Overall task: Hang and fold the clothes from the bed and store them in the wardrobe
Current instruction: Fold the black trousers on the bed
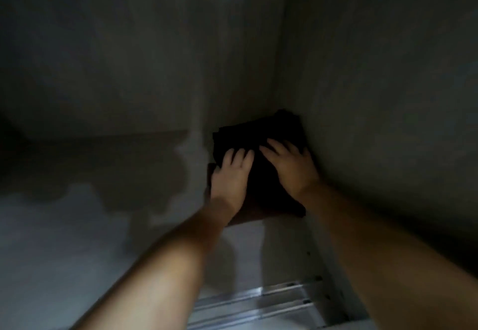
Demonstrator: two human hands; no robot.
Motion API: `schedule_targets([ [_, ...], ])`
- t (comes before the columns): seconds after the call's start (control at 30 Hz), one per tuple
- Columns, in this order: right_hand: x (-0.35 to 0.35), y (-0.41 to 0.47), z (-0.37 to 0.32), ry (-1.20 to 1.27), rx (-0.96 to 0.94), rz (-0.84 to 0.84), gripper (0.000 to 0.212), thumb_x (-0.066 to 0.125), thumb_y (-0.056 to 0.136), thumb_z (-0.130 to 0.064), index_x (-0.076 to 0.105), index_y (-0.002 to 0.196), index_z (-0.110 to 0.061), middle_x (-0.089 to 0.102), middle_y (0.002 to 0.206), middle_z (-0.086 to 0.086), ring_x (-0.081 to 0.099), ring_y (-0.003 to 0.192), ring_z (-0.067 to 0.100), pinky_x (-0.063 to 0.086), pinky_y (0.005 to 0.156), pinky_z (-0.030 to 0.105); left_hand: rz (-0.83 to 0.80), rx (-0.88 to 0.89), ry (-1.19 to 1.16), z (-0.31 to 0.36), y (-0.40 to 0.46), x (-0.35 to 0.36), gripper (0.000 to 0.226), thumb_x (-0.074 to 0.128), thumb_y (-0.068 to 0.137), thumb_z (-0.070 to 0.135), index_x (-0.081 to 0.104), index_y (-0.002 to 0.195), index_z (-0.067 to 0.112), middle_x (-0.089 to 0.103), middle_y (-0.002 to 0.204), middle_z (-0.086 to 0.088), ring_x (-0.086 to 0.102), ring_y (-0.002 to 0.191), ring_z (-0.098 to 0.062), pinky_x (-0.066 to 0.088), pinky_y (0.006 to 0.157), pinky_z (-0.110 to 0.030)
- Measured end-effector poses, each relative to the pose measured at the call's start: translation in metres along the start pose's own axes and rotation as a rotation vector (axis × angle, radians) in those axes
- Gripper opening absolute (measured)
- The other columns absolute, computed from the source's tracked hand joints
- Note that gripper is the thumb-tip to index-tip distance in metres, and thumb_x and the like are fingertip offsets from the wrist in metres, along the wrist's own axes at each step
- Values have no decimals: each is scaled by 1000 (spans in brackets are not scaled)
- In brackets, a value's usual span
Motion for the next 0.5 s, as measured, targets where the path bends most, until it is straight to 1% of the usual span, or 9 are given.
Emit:
schedule_targets([
  [0.07, 49, -6, 3, -22, 22, -35, 60, 35, 100, -17, 16, 153, -37, 5, 163, -6, 2, 150, 29, 3, 115, 64, -90, -37, 23, 3, -12, 50, 62, 36, 99, 13, 8, 154, 21, 11, 161, -4, 4, 148, -25, 32, 111, -48],
  [0.13, 79, -9, 3, 39, 60, -12, 60, 36, 101, -21, 13, 153, -40, 2, 163, -8, -2, 150, 26, -4, 115, 62, -65, -41, 53, 1, -18, 70, 69, 47, 95, 15, 13, 155, 21, 13, 161, -6, 7, 149, -28, 26, 112, -53],
  [0.17, 86, -8, 6, 69, 73, 8, 62, 38, 100, -22, 12, 153, -40, 1, 164, -8, -4, 150, 25, -6, 115, 60, -17, -29, 63, 1, -17, 70, 71, 57, 89, 15, 25, 153, 20, 24, 158, -8, 18, 147, -30, 32, 109, -55],
  [0.23, 90, -7, 10, 76, 69, 13, 67, 43, 98, -18, 12, 153, -39, 0, 164, -8, -4, 150, 25, -6, 115, 60, 65, 6, 104, 4, -17, 63, 73, 76, 72, 17, 50, 140, 19, 49, 144, -8, 43, 135, -30, 48, 94, -54],
  [0.33, 95, -15, 8, 85, 94, -8, 74, 45, 95, -13, 8, 154, -40, -4, 163, -9, -7, 150, 26, -5, 115, 60, 1, 21, 116, 4, -27, 70, 79, 87, 55, 19, 62, 130, 19, 60, 134, -7, 55, 125, -28, 55, 81, -50],
  [0.4, 93, -16, 7, 82, 86, -28, 76, 43, 96, -13, 3, 154, -40, -9, 163, -10, -10, 150, 26, -4, 115, 60, -37, -6, 107, 4, -23, 70, 84, 85, 59, 21, 54, 137, 19, 52, 142, -8, 48, 132, -29, 52, 87, -53],
  [0.43, 90, -13, 8, 71, 80, -48, 76, 42, 96, -14, -1, 154, -40, -12, 162, -10, -11, 150, 26, -3, 116, 60, -15, -6, 106, 3, -17, 67, 85, 77, 71, 23, 40, 147, 20, 38, 152, -9, 34, 141, -30, 44, 97, -58],
  [0.47, 86, -12, 10, 58, 88, -81, 77, 42, 97, -15, -4, 153, -39, -16, 162, -10, -13, 149, 27, -3, 116, 60, -55, 20, 113, 3, -11, 69, 85, 65, 83, 24, 18, 154, 22, 18, 161, -8, 15, 148, -29, 31, 107, -62],
  [0.5, 80, -10, 11, 38, 103, -124, 78, 42, 97, -15, -6, 153, -39, -18, 161, -9, -14, 149, 27, -4, 115, 61, -164, 25, 121, 0, -7, 71, 85, 54, 90, 24, -1, 155, 23, -2, 163, -6, -3, 150, -26, 16, 112, -63],
])
Point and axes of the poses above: each hand's wrist, its own y-axis towards the middle knuckle, its own x-axis out of the palm, z = x × y, the point moved 7 cm from there along y, towards the middle knuckle
